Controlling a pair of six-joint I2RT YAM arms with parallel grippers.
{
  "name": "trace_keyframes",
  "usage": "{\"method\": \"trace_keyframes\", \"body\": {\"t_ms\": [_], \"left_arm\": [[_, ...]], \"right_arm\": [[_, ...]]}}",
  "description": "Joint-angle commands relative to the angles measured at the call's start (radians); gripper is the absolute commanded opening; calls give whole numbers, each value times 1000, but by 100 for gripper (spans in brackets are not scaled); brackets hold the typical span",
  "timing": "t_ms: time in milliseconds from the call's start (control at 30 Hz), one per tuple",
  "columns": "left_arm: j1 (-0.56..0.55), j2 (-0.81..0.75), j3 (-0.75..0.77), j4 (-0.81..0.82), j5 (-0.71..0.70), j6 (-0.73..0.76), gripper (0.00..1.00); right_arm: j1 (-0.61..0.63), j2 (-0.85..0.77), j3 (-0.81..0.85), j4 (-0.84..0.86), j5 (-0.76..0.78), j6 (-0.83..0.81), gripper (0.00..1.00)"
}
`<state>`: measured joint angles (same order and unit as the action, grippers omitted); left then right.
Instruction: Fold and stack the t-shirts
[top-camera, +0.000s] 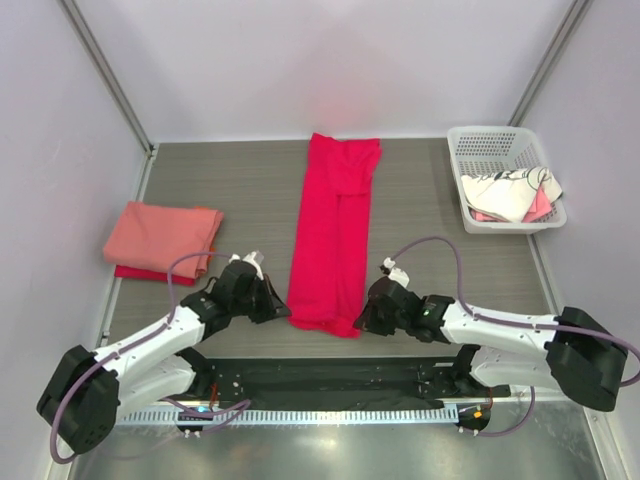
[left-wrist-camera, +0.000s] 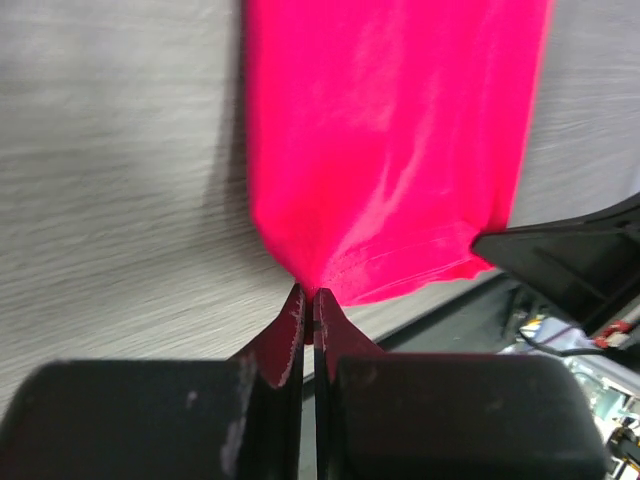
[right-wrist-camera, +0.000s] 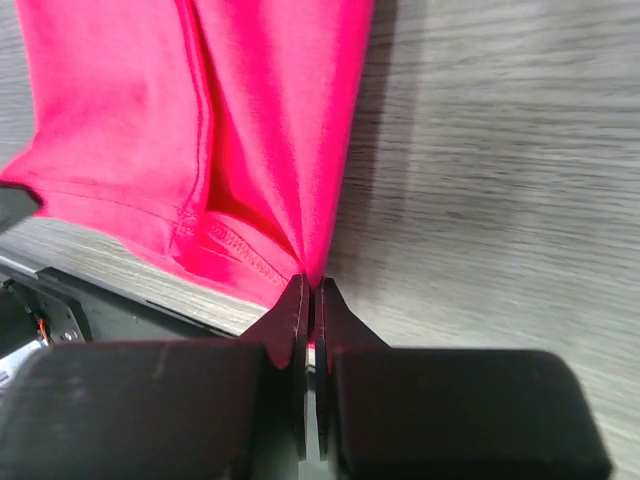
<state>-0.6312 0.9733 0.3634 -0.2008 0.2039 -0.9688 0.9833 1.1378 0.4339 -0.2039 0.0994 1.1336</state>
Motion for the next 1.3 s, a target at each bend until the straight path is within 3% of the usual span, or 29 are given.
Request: {"method": "trace_keyframes", "body": {"t_ms": [0, 267, 600, 867, 1267], "left_arm": [[30, 22, 121, 0, 58, 30, 0], [120, 235, 371, 23, 98, 67, 0], [237, 648, 736, 55, 72, 81, 0], [307, 941, 1018, 75, 111, 75, 0], [343, 1179, 1246, 95, 150, 47, 0]], "right_arm": [[-34, -52, 74, -98, 45, -70, 1], [-354, 16, 226, -111, -76, -264, 1], [-606, 442, 621, -106, -231, -431, 1], [-702, 755, 909, -107, -325, -462, 1], [-755, 953, 1115, -109, -377, -446, 1]]}}
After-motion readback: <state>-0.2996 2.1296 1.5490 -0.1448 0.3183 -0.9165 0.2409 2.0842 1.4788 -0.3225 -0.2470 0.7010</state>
